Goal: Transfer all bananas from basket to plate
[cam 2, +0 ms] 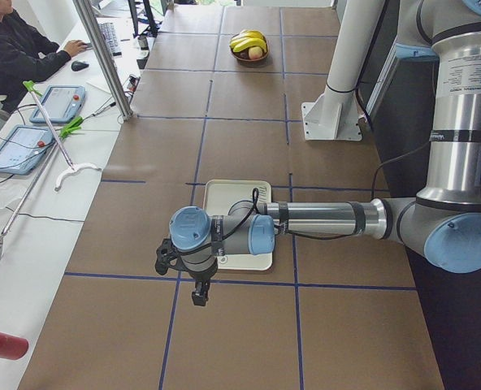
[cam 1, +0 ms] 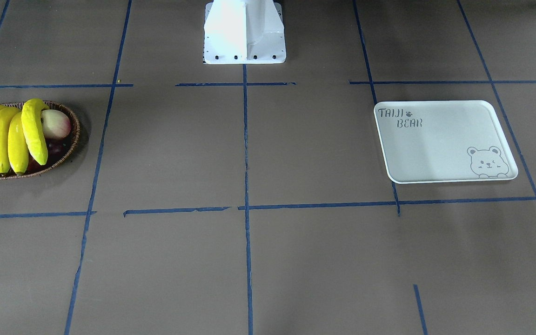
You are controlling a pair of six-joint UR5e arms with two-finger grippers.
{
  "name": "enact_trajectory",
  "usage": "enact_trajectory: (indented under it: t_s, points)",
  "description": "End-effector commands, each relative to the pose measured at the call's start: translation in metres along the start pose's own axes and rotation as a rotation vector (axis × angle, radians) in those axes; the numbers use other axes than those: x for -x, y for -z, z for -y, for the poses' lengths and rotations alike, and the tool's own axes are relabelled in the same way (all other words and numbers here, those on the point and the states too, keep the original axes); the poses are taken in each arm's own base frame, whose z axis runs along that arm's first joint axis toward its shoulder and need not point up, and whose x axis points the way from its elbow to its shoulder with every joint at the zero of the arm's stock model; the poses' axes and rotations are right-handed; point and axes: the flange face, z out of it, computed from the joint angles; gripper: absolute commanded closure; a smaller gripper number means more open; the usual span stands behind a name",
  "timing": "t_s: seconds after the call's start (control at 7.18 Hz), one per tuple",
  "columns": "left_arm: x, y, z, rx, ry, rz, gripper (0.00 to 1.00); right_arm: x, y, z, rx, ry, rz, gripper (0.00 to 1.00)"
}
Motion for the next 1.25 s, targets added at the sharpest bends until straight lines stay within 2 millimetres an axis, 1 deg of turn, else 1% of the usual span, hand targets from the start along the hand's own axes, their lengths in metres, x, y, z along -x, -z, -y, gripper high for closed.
enact_trajectory:
  t_s: [0.0, 0.14, 0.28, 0.42, 0.56, 0.7, 0.84, 0.97, 1.11]
  points:
    - [-0.002, -0.001, -0.001, -0.003, 0.0, -0.028, 0.0, 0.079, -0.019, 0.005, 0.017, 0.003, -0.069, 0.0]
    - [-0.002, -0.003, -0.004, -0.002, 0.008, -0.052, 0.0, 0.127, -0.025, 0.0, -0.028, -0.036, -0.075, 0.0]
    - [-0.002, -0.003, -0.004, -0.002, 0.008, -0.052, 0.0, 0.146, -0.046, -0.023, -0.043, -0.071, -0.034, 0.0]
    - [-0.002, -0.003, -0.004, -0.002, 0.006, -0.052, 0.0, 0.15, -0.069, -0.05, -0.074, -0.045, -0.043, 0.0]
    - [-0.002, -0.003, -0.004, -0.003, 0.006, -0.053, 0.0, 0.148, -0.092, -0.073, -0.049, -0.011, -0.069, 0.01]
    - [-0.003, -0.003, -0.004, -0.003, 0.006, -0.053, 0.0, 0.151, -0.097, -0.08, -0.041, 0.011, -0.063, 0.02]
    - [-0.003, -0.003, -0.004, -0.004, 0.005, -0.053, 0.0, 0.167, -0.105, -0.085, -0.019, 0.043, -0.05, 0.03]
    - [-0.002, -0.003, -0.004, -0.003, 0.005, -0.053, 0.0, 0.174, -0.109, -0.086, -0.018, 0.061, -0.054, 0.04]
    - [-0.003, -0.003, -0.004, -0.004, 0.004, -0.053, 0.0, 0.178, -0.117, -0.089, -0.014, 0.077, -0.07, 0.09]
